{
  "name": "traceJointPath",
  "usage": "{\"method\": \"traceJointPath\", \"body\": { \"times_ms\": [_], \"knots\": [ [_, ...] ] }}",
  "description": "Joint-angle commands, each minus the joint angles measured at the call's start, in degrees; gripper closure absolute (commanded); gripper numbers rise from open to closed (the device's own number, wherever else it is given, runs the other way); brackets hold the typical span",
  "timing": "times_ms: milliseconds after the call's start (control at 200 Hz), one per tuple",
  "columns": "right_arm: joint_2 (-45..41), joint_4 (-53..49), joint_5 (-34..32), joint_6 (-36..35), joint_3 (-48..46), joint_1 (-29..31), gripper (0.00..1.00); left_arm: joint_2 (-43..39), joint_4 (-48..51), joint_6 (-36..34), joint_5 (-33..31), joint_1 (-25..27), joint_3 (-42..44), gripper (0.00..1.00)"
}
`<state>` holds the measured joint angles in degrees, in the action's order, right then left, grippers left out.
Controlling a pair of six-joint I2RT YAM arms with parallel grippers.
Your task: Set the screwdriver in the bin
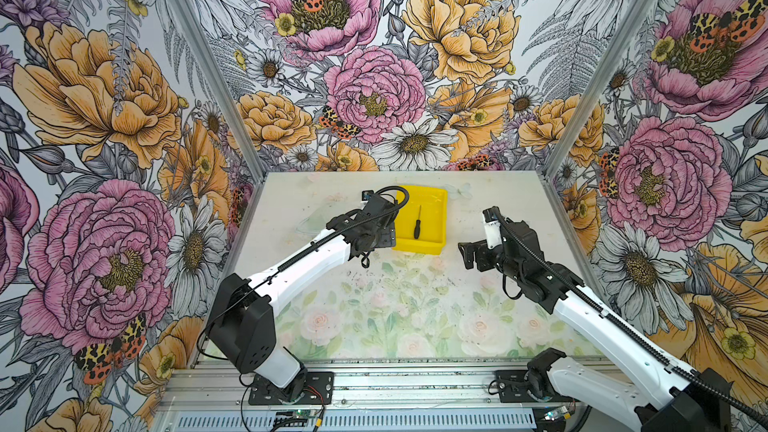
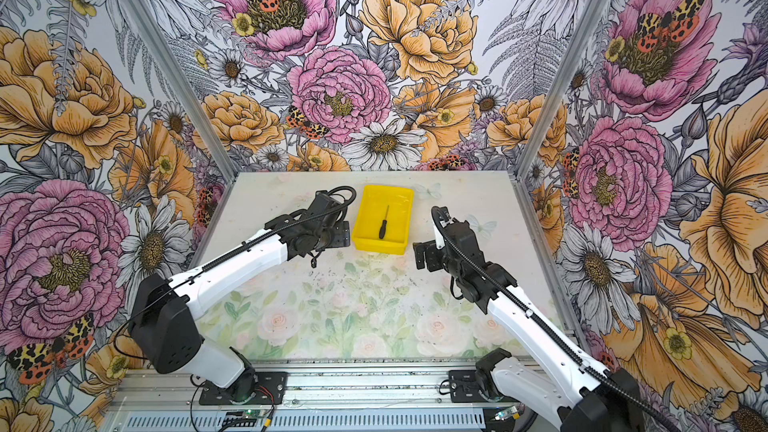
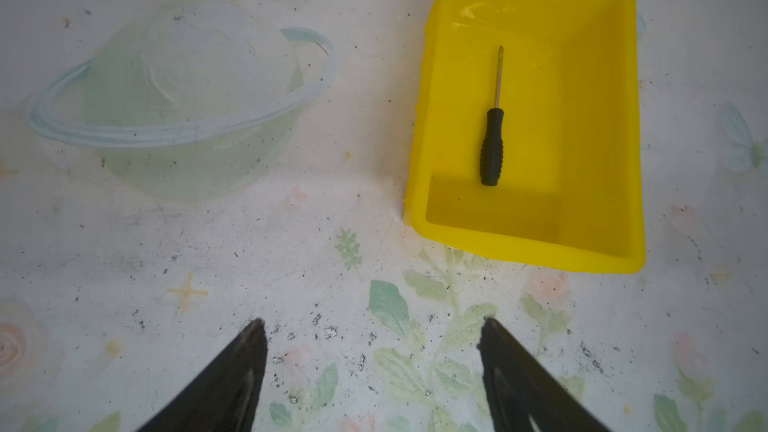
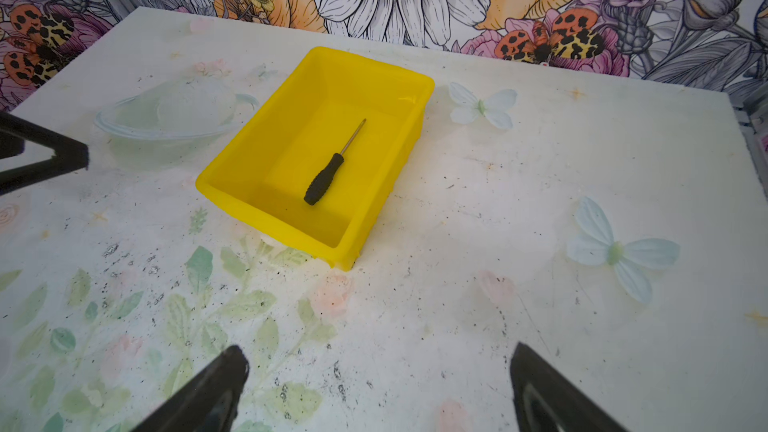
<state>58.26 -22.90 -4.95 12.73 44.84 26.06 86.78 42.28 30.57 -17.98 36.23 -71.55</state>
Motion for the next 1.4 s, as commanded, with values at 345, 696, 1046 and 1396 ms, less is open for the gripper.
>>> {"method": "traceJointPath", "body": {
  "times_ms": [345,696,1046,1396],
  "knots": [
    [-1.64,3.32,-11.48,9.04,-5.21,-5.04,0.0,-18.97,-8.27,-12.84,-3.07,-10.31,19.34,0.01],
    [-14.17,14.1,-17.73,-1.06,-19.03,-9.82,0.01,-29.49,-15.97,-11.69,-12.63,-16.97,31.56,0.01],
    [-11.11,26.73,-11.99,-5.39,-28.59,-15.99,0.01,-46.85,-34.75,-27.77,-15.41,-17.99,50.37,0.01],
    [-0.54,40.78,-7.92,-9.06,-28.06,-19.38,0.0,-57.8,-45.93,-29.12,-2.97,-27.35,62.21,0.01]
  ]
}}
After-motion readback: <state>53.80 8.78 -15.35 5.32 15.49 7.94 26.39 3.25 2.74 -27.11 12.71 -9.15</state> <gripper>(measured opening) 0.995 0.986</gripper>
